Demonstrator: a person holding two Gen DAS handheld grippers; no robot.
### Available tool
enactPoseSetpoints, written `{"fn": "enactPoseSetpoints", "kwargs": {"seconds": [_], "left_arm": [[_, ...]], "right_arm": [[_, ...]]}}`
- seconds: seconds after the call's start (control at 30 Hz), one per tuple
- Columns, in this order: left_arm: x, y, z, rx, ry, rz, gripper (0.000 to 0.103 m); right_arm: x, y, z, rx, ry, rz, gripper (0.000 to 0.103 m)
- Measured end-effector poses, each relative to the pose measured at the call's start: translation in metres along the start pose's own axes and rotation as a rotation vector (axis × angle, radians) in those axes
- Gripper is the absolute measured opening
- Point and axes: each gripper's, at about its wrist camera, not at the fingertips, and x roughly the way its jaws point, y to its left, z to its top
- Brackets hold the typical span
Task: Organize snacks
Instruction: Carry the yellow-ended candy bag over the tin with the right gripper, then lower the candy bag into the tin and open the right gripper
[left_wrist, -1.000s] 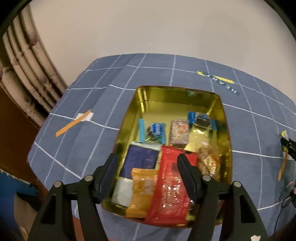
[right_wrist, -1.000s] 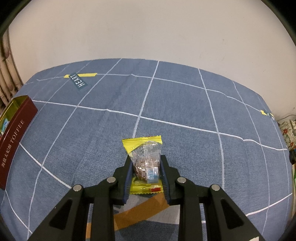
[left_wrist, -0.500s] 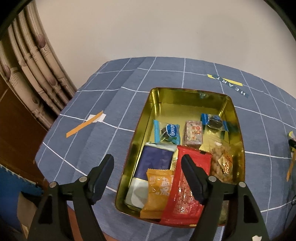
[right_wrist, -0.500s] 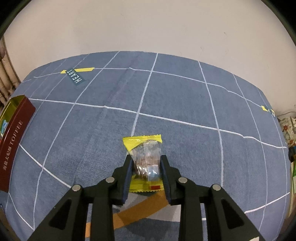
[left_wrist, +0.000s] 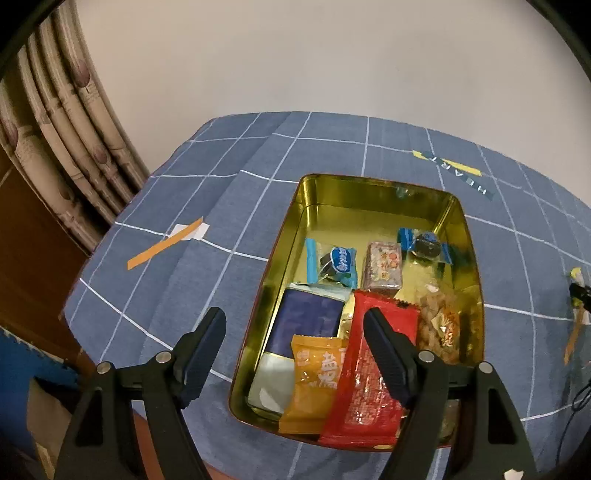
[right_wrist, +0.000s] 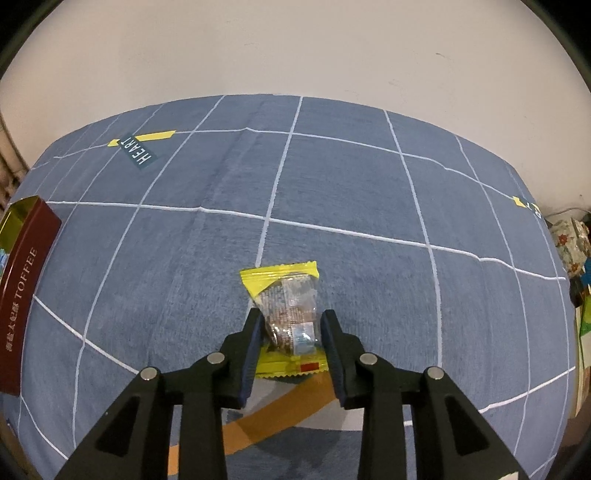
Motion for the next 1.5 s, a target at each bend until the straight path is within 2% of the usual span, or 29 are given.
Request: {"fn": "enactPoseSetpoints", "kwargs": {"seconds": [0.07,0.33,0.53,0.7,0.97,1.17,1.5], "left_arm": [[-0.002,0.001,0.0,-0.002,-0.009,0.004,0.074],[-0.005,0.006,0.001,-0.023,-0.004,-0.001,0.075],[-0.004,0.018,0.002,-0.068,0.006,0.003,0.075],[-0.005,0.031,0.002,-0.099,0.005,0.031,0.075],[-0.003,0.043,-0.003,-0.117,0.022,0.063,0.075],[-0.002,0.053,-0.01,-0.135,0.038,0.071,0.075],[0.001,0.063,-0.011,-0.165,0.049,0.067,0.075]], "right_arm": [[0.0,0.002,0.002,0.001,0.007,-0.016,0.027],[-0.007,0.01,0.004,0.019,-0.002,-0.061,0.026],[-0.032,0.033,0.012,0.009,-0.042,-0.006,0.025],[-0.058,0.08,0.024,-0.04,-0.081,0.092,0.026],[-0.078,0.164,0.033,-0.126,-0.091,0.265,0.025],[-0.08,0.215,0.03,-0.199,-0.088,0.329,0.026],[-0.074,0.281,0.036,-0.316,-0.076,0.354,0.026]]}}
